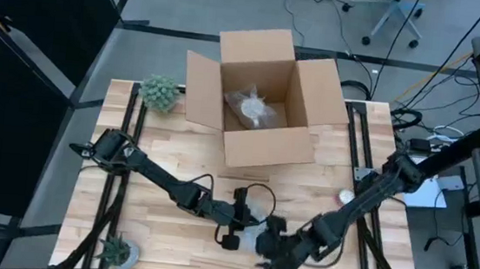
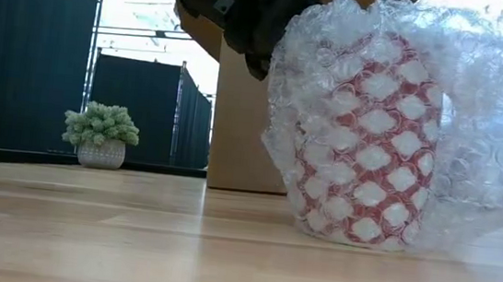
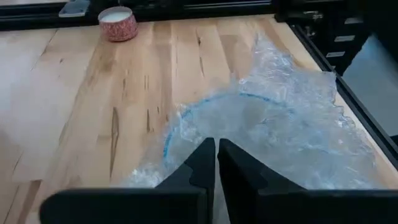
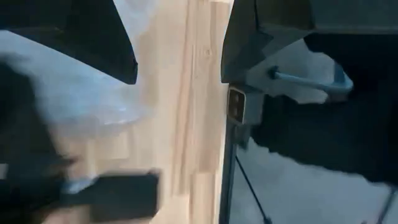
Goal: Wrap mug
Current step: Put the red mug into the cardboard box
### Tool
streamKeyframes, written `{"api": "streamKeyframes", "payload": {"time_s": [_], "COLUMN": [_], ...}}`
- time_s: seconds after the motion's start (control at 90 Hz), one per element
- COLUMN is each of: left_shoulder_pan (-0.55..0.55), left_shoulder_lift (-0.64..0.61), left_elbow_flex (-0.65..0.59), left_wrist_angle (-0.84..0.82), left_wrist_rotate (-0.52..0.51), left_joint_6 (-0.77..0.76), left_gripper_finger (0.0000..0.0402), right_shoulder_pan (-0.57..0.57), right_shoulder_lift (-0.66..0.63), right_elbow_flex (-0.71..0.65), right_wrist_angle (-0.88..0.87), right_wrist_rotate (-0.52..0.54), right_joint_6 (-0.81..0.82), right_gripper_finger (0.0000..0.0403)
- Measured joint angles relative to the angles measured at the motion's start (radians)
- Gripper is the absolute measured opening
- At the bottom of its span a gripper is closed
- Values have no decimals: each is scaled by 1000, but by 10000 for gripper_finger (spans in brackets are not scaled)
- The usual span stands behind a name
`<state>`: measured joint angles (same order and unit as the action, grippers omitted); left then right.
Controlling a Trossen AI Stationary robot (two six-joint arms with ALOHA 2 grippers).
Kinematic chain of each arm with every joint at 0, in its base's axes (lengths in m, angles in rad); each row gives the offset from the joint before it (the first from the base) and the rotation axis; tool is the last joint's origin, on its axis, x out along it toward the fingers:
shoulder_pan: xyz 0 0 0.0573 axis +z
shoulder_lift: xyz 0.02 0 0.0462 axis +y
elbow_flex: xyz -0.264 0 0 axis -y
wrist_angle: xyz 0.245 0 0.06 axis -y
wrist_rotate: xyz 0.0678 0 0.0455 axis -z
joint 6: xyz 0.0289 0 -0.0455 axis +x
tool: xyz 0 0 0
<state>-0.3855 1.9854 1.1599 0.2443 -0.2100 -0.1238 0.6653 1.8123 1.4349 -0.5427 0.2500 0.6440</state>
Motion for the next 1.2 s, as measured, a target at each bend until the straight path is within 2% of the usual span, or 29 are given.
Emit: {"api": "streamKeyframes", "payload": {"time_s": [0.133, 0.333, 0.589, 0.756, 0.967, 1.089, 1.2], "left_shoulder_pan": [0, 0, -17, -60, -126, -186, -246], "left_shoulder_lift": [0, 0, -59, -167, -281, -336, -391], "left_elbow_flex": [0, 0, -4, -9, -6, -6, -5], "left_wrist_angle": [1, 2, -23, -123, -280, -364, -438], "left_wrist_rotate": [0, -1, 0, 7, -1, -18, -27], "left_joint_6": [0, 0, -4, -34, -107, -163, -211], "left_gripper_finger": [11, 11, 11, 11, 11, 11, 11], "right_shoulder_pan": [-22, -58, -78, -78, -74, -43, -2], "right_shoulder_lift": [55, 123, 203, 203, 202, 185, 171], "right_elbow_flex": [0, 4, 11, 5, 1, 22, 88], "right_wrist_angle": [-52, -68, -94, -123, -156, -150, -146], "right_wrist_rotate": [91, 3, -4, -38, -87, -75, -135], "right_joint_6": [-2, -39, -68, -88, -90, -100, -138], "right_gripper_finger": [211, 189, 164, 128, 22, 19, 16]}}
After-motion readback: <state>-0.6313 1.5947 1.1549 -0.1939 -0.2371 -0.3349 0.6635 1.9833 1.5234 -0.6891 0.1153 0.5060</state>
